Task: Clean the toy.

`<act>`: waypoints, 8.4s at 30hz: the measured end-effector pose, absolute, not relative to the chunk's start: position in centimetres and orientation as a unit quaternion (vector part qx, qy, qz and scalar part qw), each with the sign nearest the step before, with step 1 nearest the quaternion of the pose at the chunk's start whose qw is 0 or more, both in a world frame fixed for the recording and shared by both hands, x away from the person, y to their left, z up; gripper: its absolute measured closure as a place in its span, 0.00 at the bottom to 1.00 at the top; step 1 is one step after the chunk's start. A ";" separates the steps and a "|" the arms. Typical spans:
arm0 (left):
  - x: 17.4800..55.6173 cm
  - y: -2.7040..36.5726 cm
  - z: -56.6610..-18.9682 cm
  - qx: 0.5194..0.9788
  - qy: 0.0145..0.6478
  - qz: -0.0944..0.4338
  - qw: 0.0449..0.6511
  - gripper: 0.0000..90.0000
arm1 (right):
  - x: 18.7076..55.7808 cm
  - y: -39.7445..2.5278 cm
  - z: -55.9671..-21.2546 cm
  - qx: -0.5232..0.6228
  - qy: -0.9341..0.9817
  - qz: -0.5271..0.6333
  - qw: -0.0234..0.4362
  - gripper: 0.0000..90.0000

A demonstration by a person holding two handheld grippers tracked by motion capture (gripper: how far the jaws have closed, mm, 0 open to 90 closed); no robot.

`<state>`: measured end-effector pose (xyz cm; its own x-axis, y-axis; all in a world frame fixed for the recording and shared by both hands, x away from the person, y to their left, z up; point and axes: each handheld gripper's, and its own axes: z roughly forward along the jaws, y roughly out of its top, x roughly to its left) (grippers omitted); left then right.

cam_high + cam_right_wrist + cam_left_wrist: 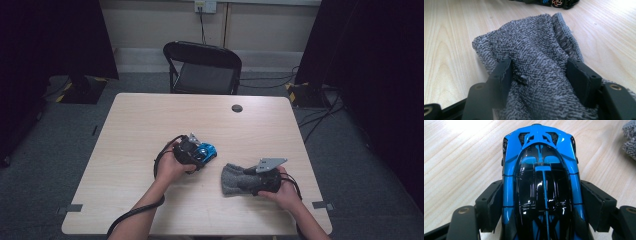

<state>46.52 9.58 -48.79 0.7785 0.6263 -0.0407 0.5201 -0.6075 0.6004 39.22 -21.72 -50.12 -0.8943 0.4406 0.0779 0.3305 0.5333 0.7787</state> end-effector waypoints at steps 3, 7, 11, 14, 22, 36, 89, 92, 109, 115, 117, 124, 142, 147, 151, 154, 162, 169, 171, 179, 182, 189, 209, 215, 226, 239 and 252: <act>46.5 9.8 -48.8 0.892 0.318 0.086 0.309 0.28 | 39.3 -21.8 -50.1 0.222 0.873 0.430 0.061 0.44; 46.6 9.8 -48.8 0.893 0.316 0.080 0.311 0.28 | 39.3 -21.8 -50.1 0.223 0.873 0.430 0.061 0.44; 47.1 9.6 -49.0 0.892 0.309 0.081 0.320 0.25 | 39.3 -21.7 -50.1 0.222 0.873 0.430 0.063 0.44; 47.2 9.4 -49.1 0.891 0.309 0.080 0.322 0.21 | 39.4 -21.7 -50.1 0.224 0.873 0.430 0.060 0.44; 47.0 9.1 -48.9 0.892 0.314 0.090 0.313 0.29 | 39.2 -21.7 -50.1 0.222 0.874 0.428 0.066 0.44; 46.5 9.9 -48.2 0.881 0.331 0.090 0.325 0.31 | 39.2 -21.6 -50.1 0.223 0.874 0.427 0.068 0.44; 43.1 10.2 -45.4 0.895 0.283 0.080 0.336 0.31 | 44.2 -20.3 -45.5 0.379 0.817 0.415 0.130 0.86; 42.9 9.8 -45.4 0.895 0.278 0.077 0.339 0.31 | 45.8 -19.2 -44.6 0.379 0.817 0.412 0.142 0.86; 42.7 9.2 -45.0 0.897 0.262 0.079 0.348 0.31 | 47.5 -13.9 -44.4 0.318 0.852 0.401 0.113 0.86; 42.8 9.2 -44.8 0.895 0.265 0.085 0.348 0.31 | 47.2 -14.5 -44.6 0.317 0.854 0.400 0.103 0.86; 42.9 9.4 -44.9 0.894 0.268 0.086 0.348 0.31 | 47.0 -14.7 -44.6 0.321 0.852 0.401 0.102 0.86; 43.3 10.3 -44.9 0.887 0.288 0.097 0.348 0.31 | 46.5 -15.5 -44.8 0.332 0.847 0.402 0.102 0.86; 43.8 11.7 -44.9 0.877 0.315 0.115 0.345 0.31 | 43.4 -14.9 -45.0 0.300 0.854 0.420 0.071 0.86; 44.0 12.1 -45.0 0.876 0.320 0.121 0.341 0.31 | 42.7 -14.6 -45.4 0.295 0.854 0.424 0.059 0.86; 44.1 12.4 -45.1 0.874 0.324 0.124 0.339 0.31 | 42.4 -14.4 -45.6 0.289 0.857 0.424 0.051 0.86; 44.2 12.6 -45.0 0.871 0.328 0.124 0.343 0.31 | 42.2 -14.5 -45.6 0.285 0.860 0.421 0.051 0.86; 44.1 12.8 -44.4 0.869 0.325 0.128 0.351 0.31 | 41.9 -15.9 -45.3 0.293 0.857 0.420 0.060 0.86; 43.7 12.0 -44.2 0.873 0.313 0.121 0.353 0.31 | 43.5 -18.1 -44.1 0.324 0.840 0.427 0.083 0.86; 43.6 11.8 -44.2 0.875 0.311 0.117 0.354 0.31 | 44.1 -18.6 -43.7 0.333 0.836 0.428 0.090 0.86; 43.1 10.8 -44.0 0.879 0.294 0.106 0.360 0.31 | 46.7 -18.5 -42.6 0.345 0.827 0.430 0.107 0.86; 43.0 10.5 -43.9 0.881 0.290 0.105 0.358 0.31 | 47.4 -18.0 -42.4 0.344 0.827 0.431 0.106 0.86; 42.8 10.4 -43.8 0.882 0.285 0.101 0.361 0.31 | 48.0 -16.3 -42.6 0.335 0.833 0.427 0.101 0.86; 43.1 10.5 -44.3 0.885 0.286 0.100 0.354 0.31 | 47.5 -14.9 -43.6 0.303 0.845 0.434 0.070 0.86; 43.2 11.1 -44.4 0.881 0.298 0.105 0.352 0.31 | 47.0 -14.8 -43.9 0.298 0.846 0.437 0.063 0.86; 43.5 12.0 -44.5 0.877 0.310 0.114 0.349 0.31 | 45.8 -14.6 -44.2 0.290 0.846 0.445 0.049 0.86; 43.8 12.8 -44.7 0.871 0.329 0.121 0.344 0.31 | 44.0 -14.7 -45.0 0.277 0.850 0.447 0.029 0.86; 43.9 13.4 -44.3 0.865 0.331 0.126 0.354 0.31 | 43.1 -16.1 -44.9 0.277 0.849 0.449 0.023 0.86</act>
<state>43.89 13.37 -44.30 0.7484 0.6631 -0.0161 0.4844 -0.5298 0.6962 43.08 -16.15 -44.92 -0.8459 0.4906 0.2093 0.4493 0.4439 0.7753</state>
